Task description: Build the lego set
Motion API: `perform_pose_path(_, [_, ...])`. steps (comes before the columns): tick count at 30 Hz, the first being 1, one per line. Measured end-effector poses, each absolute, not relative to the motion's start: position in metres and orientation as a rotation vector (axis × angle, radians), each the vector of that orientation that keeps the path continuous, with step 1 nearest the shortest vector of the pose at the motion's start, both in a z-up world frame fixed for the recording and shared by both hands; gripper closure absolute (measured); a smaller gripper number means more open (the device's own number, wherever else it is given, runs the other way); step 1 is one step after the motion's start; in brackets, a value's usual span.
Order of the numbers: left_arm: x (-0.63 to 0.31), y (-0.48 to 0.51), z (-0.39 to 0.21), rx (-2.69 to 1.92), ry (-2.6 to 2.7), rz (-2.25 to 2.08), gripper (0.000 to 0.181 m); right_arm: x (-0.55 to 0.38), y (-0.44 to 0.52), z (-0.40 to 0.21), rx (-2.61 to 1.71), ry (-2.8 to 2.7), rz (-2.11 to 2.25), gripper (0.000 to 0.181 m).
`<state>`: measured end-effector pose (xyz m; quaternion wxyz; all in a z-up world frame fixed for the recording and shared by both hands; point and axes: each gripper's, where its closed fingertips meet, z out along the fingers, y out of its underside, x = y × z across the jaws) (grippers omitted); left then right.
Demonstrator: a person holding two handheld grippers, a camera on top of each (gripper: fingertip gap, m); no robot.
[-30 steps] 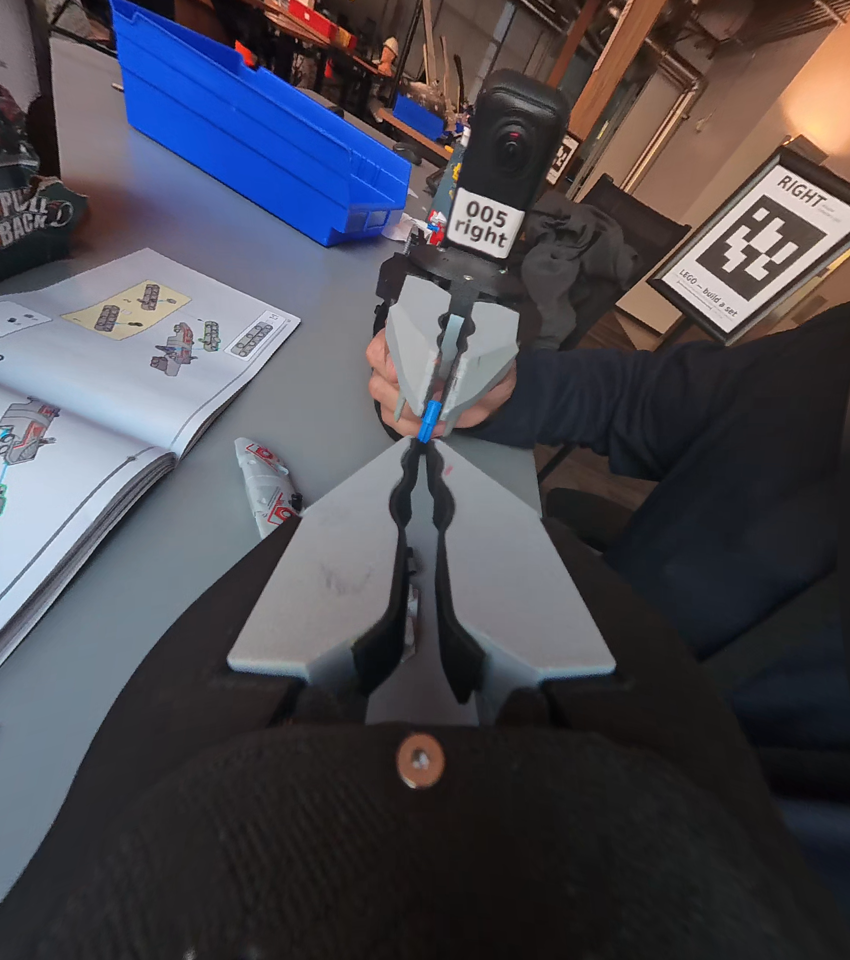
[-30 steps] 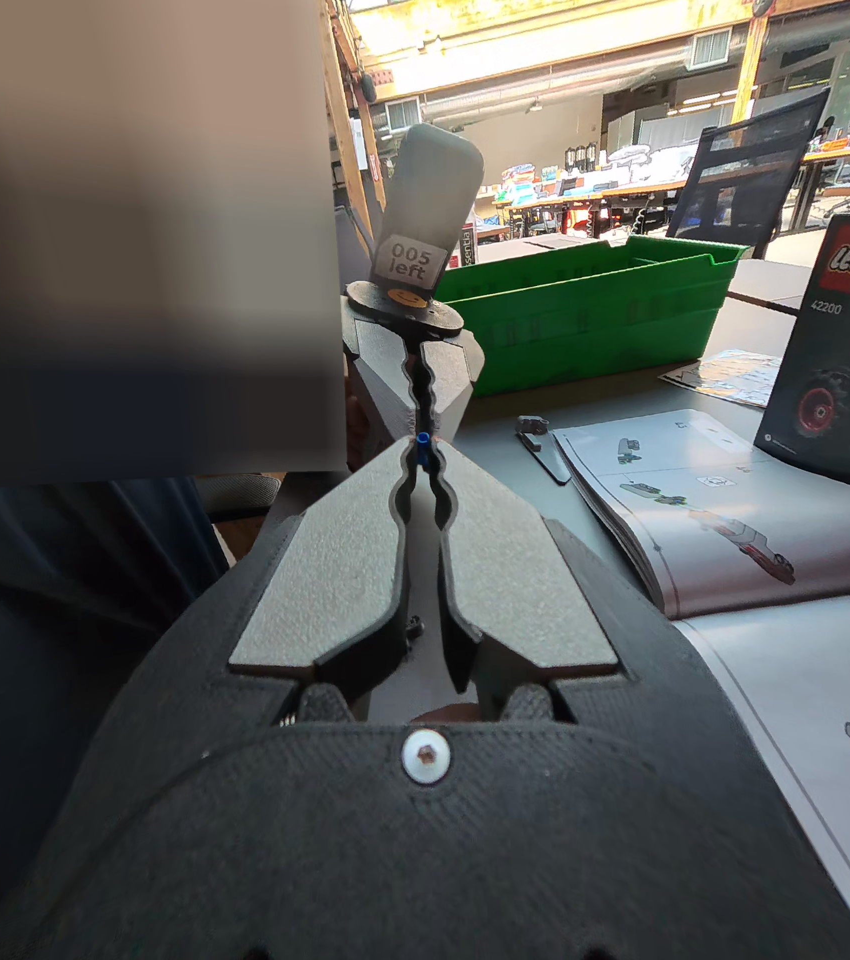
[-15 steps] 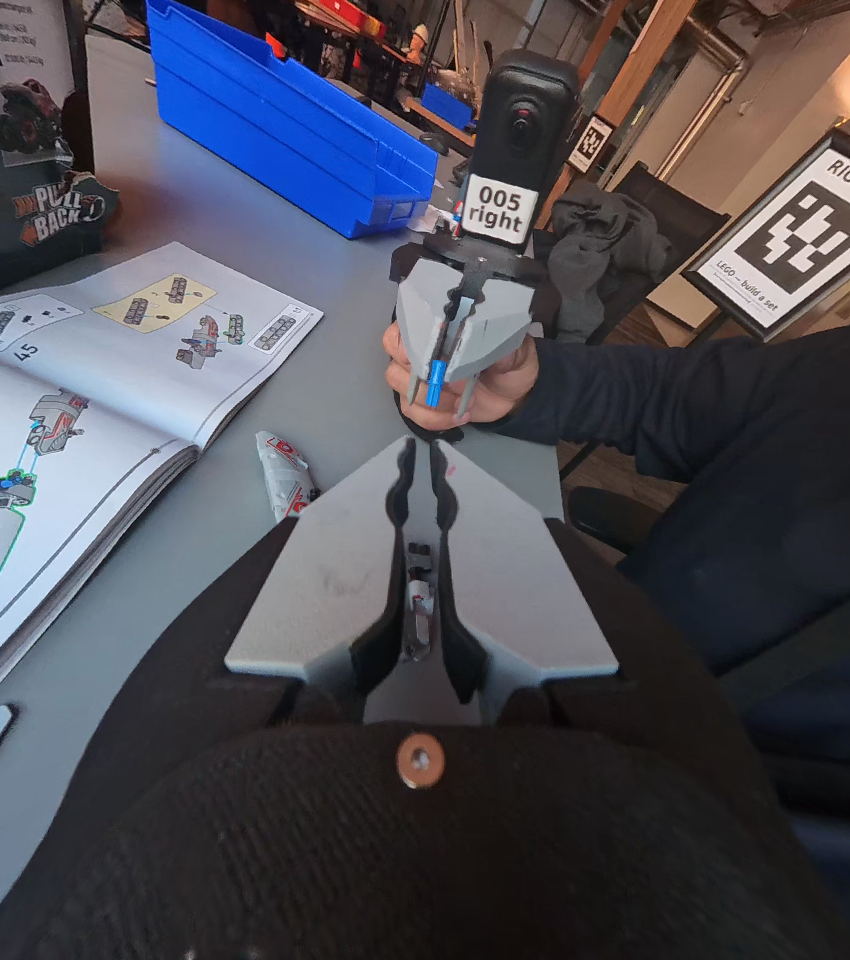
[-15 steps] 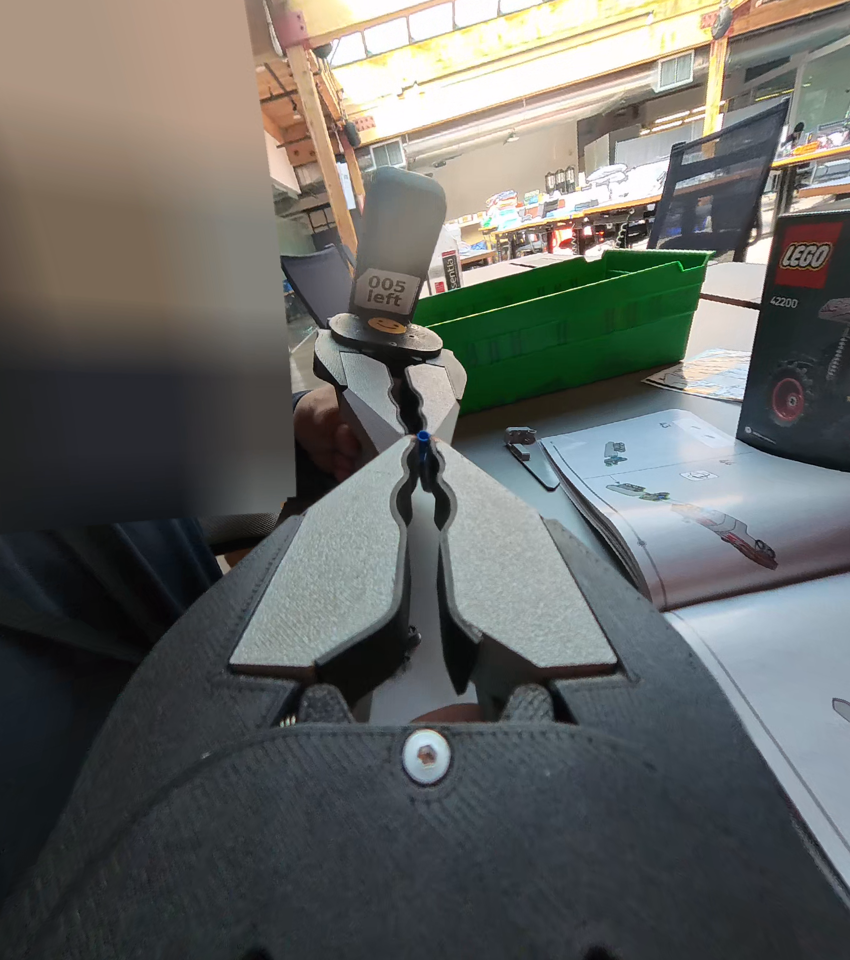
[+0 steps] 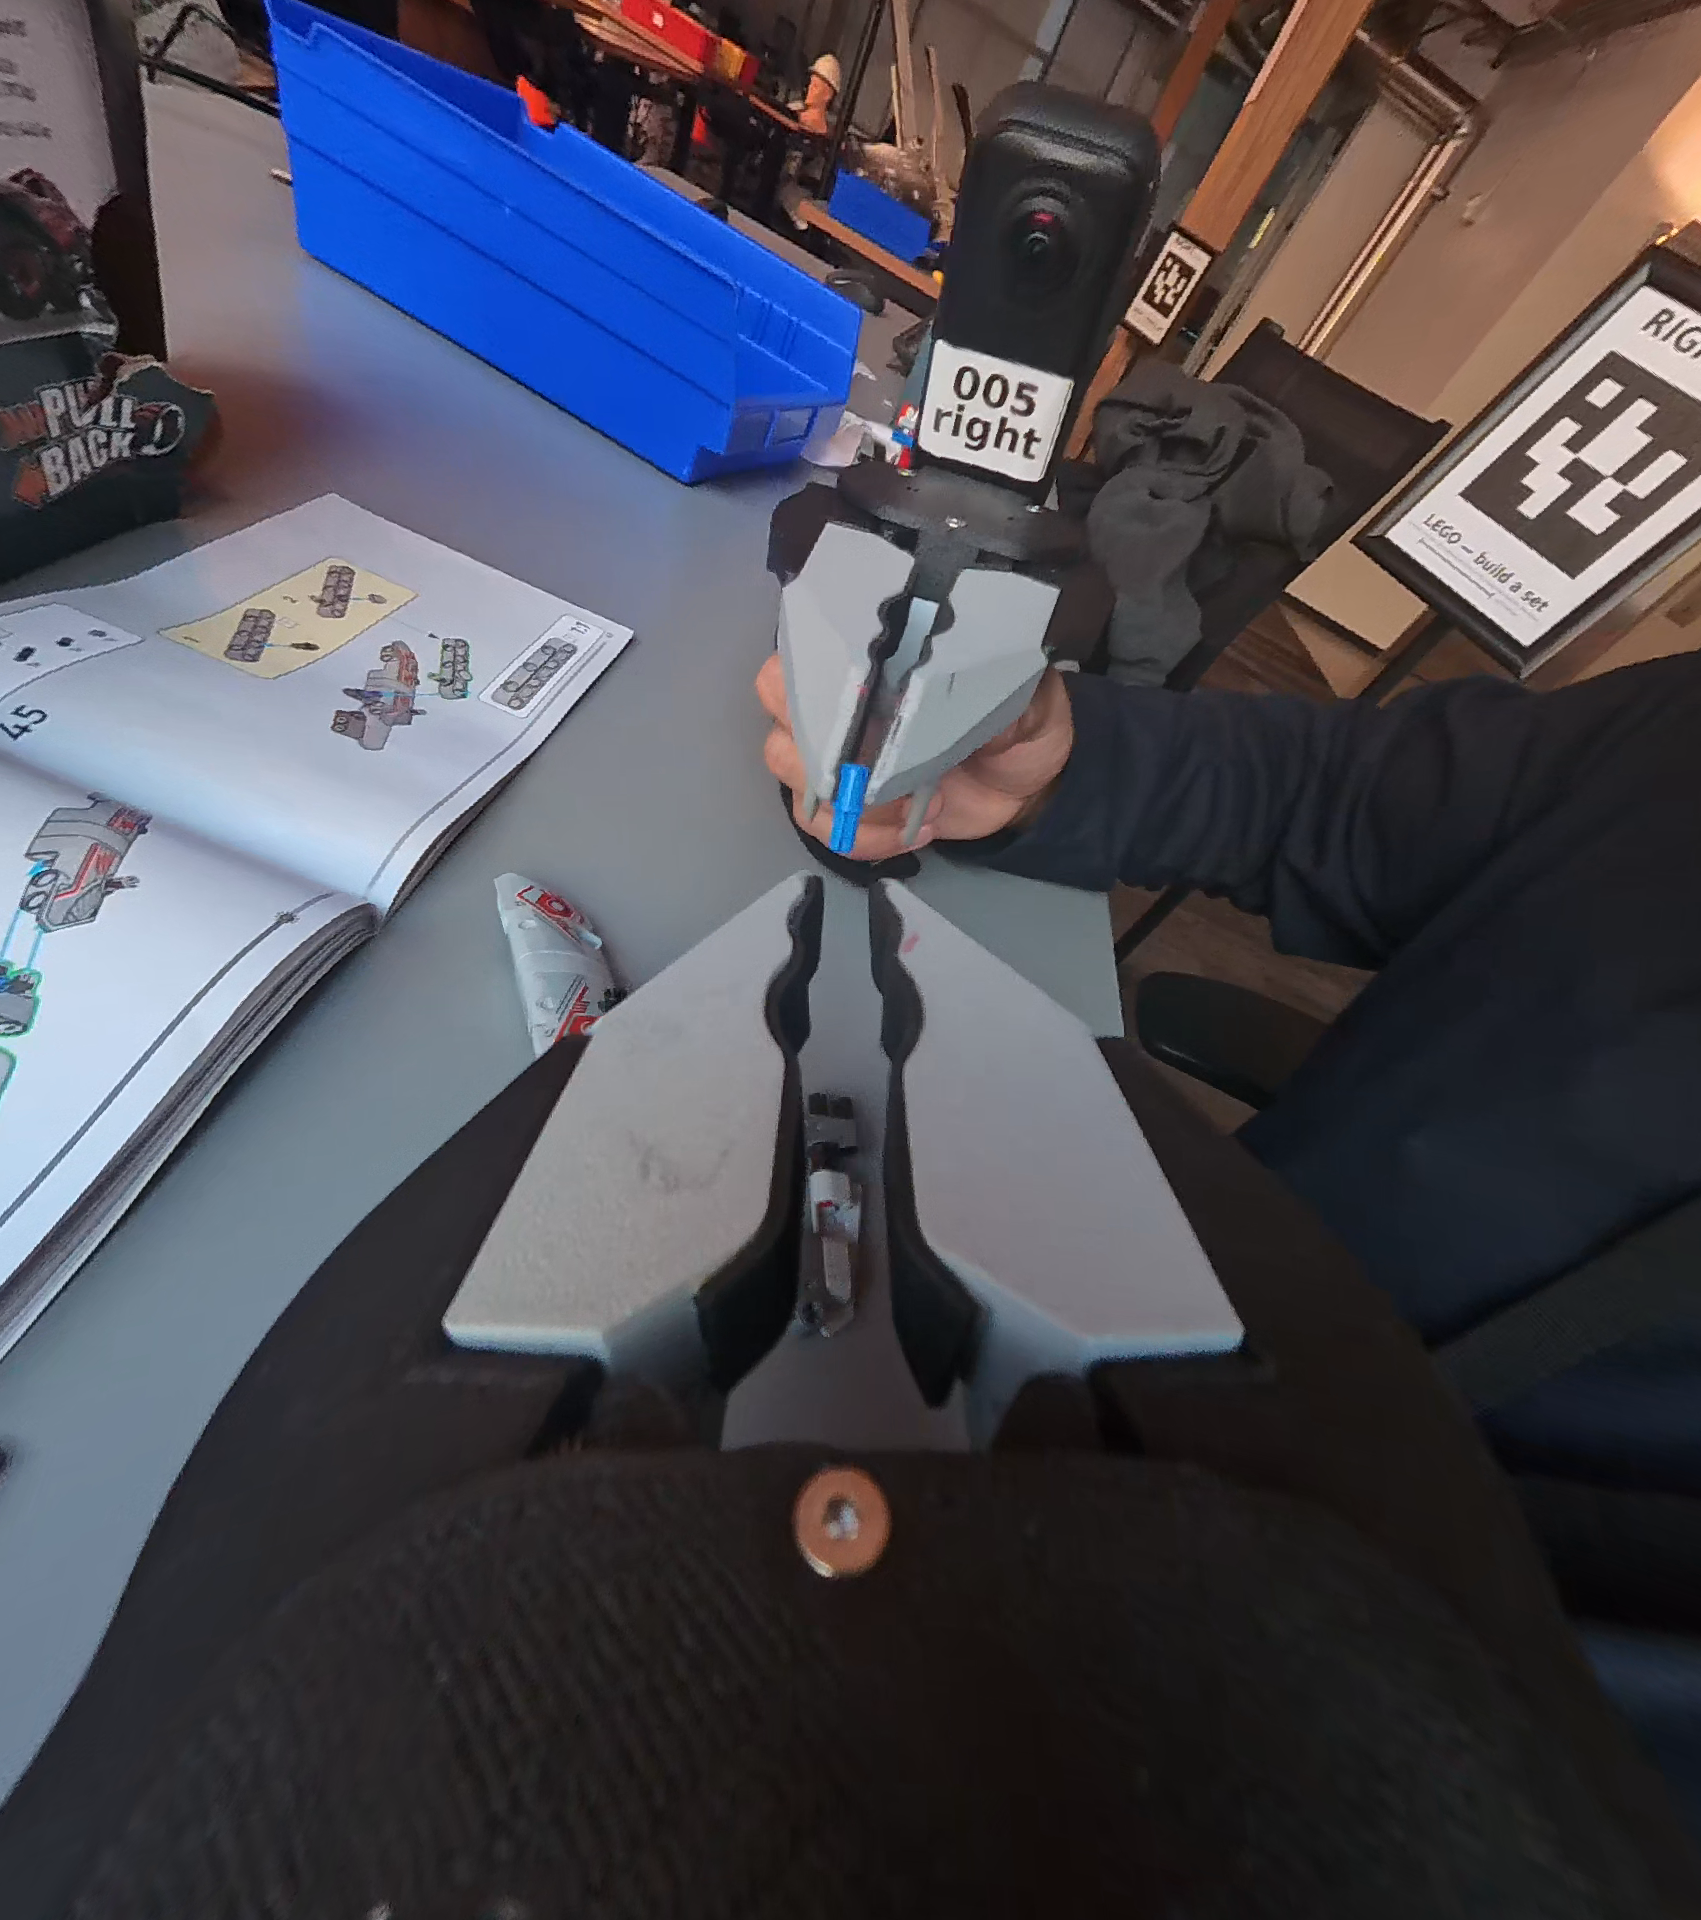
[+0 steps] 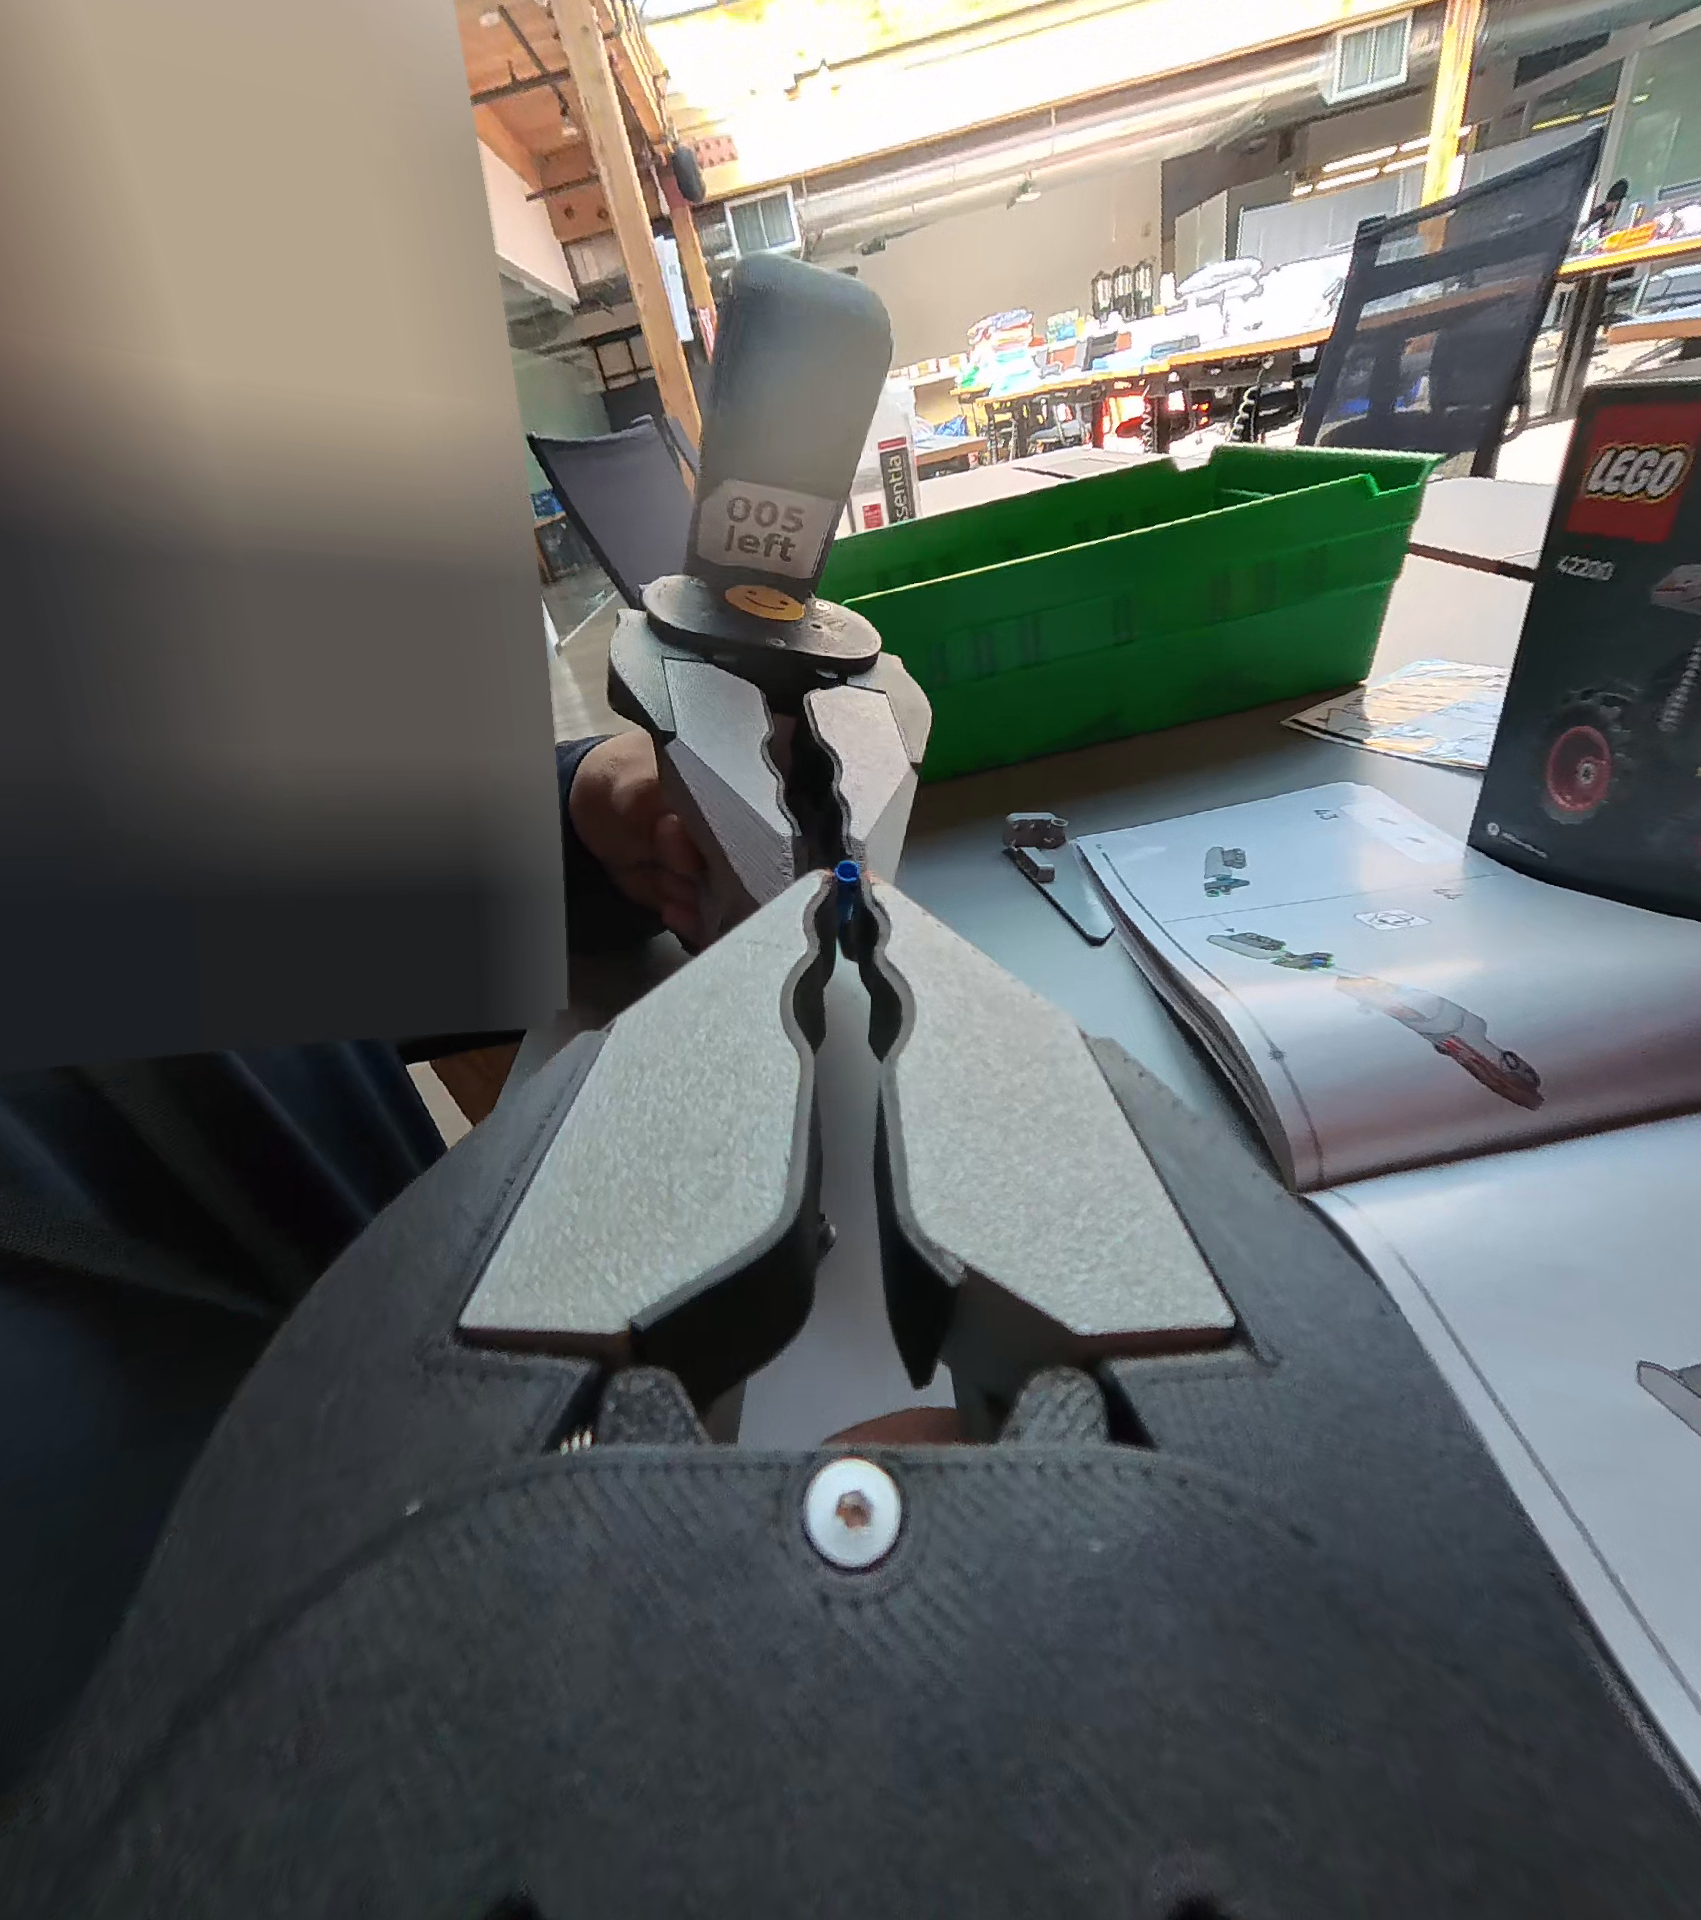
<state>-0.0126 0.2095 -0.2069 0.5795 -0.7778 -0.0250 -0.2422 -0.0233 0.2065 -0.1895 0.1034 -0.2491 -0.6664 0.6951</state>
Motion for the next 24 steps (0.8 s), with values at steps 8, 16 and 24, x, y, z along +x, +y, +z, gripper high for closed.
perform_pose_path(8, [-0.0033, 0.2103, -0.2092, -1.841, -0.005, -0.551, 0.174, -0.0207, 0.2025, -0.1900, -0.700, -1.984, 2.036, 0.181])
perform_pose_path(16, [-0.0055, 0.2101, -0.2094, -1.841, -0.024, -0.551, 0.174, -0.0201, 0.2004, -0.1901, -0.700, -1.986, 2.062, 0.181])
perform_pose_path(24, [-0.0063, 0.2100, -0.2080, -1.834, -0.023, -0.538, 0.180, -0.0208, 0.2007, -0.1902, -0.707, -1.985, 2.064, 0.181])
